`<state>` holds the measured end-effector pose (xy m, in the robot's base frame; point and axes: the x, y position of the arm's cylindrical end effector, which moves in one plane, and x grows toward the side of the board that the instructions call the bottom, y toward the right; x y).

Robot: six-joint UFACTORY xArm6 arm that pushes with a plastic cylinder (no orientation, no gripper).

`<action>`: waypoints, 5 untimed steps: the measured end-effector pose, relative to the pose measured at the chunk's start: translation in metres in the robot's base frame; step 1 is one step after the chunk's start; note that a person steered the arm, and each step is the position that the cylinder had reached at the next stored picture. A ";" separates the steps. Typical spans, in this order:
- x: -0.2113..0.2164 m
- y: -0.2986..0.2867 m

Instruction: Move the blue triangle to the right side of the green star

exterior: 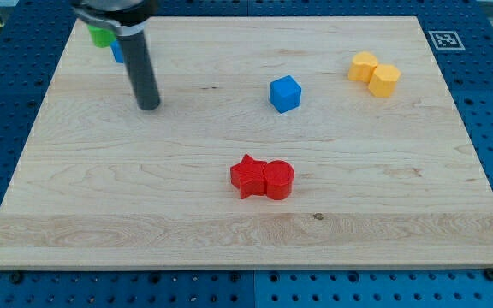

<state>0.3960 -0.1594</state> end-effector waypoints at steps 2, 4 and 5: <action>-0.052 -0.061; -0.074 -0.061; -0.088 -0.061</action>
<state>0.3077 -0.2204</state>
